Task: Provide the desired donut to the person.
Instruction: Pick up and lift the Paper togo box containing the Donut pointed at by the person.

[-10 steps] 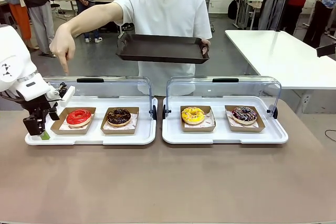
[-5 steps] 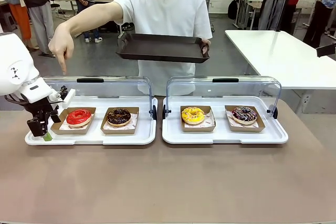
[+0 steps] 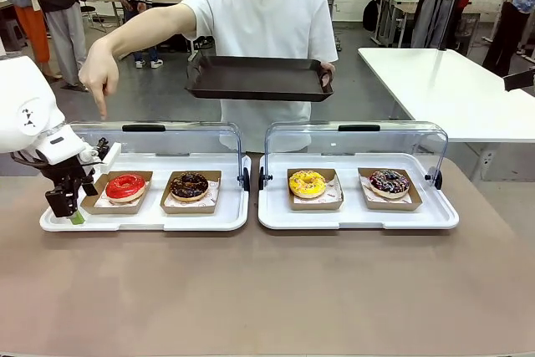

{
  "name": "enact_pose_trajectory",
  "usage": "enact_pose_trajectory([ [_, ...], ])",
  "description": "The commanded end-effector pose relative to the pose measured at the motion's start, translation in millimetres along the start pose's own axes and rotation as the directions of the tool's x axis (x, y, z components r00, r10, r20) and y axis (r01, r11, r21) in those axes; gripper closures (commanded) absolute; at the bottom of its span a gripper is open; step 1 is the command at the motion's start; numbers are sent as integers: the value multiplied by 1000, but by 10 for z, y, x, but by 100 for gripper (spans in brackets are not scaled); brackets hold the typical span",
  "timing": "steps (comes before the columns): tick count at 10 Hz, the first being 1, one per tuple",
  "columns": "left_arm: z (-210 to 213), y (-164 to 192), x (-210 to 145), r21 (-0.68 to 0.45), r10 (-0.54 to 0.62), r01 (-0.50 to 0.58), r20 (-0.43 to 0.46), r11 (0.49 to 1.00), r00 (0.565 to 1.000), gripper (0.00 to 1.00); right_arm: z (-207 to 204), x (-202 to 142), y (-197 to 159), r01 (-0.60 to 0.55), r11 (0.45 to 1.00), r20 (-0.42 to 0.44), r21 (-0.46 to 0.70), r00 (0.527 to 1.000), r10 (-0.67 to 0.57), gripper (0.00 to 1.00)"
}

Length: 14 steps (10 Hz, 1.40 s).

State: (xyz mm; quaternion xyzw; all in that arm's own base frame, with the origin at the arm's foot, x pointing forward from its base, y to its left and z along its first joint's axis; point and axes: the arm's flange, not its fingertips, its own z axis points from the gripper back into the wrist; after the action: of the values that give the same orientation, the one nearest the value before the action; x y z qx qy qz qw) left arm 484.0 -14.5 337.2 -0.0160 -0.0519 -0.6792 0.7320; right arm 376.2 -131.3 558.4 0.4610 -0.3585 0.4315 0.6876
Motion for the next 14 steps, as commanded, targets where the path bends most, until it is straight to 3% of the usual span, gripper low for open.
enact_pose_trajectory([
  [1, -52, 67, -28, 28, -28, 29, -3, 999, 1000, 0, 1, 1, -4, -2, 1000, 12, 7, 1000, 2, 0],
  [9, -141, 122, -30, 52, -43, 44, -32, 998, 999, 0, 1, 1, -4, -2, 1000, 12, 7, 1000, 2, 0],
  [10, -136, 122, -24, 56, -49, 50, -26, 997, 998, 54, 1, 1, -4, -2, 1000, 12, 7, 1000, 2, 0],
  [11, -132, 117, -23, 57, -57, 58, -24, 997, 998, 54, 1, 1, -4, -2, 1000, 12, 7, 1000, 2, 0],
  [12, -131, 114, -23, 56, -59, 61, -24, 997, 998, 100, 1, 1, -4, -2, 1000, 12, 7, 1000, 2, 0],
  [13, -131, 113, -20, 56, -59, 60, -24, 997, 998, 60, 1, 1, -4, -2, 1000, 12, 7, 1000, 2, 0],
  [14, -128, 112, -18, 53, -58, 59, -25, 997, 998, 100, 1, 1, -4, -2, 1000, 12, 7, 1000, 2, 0],
])
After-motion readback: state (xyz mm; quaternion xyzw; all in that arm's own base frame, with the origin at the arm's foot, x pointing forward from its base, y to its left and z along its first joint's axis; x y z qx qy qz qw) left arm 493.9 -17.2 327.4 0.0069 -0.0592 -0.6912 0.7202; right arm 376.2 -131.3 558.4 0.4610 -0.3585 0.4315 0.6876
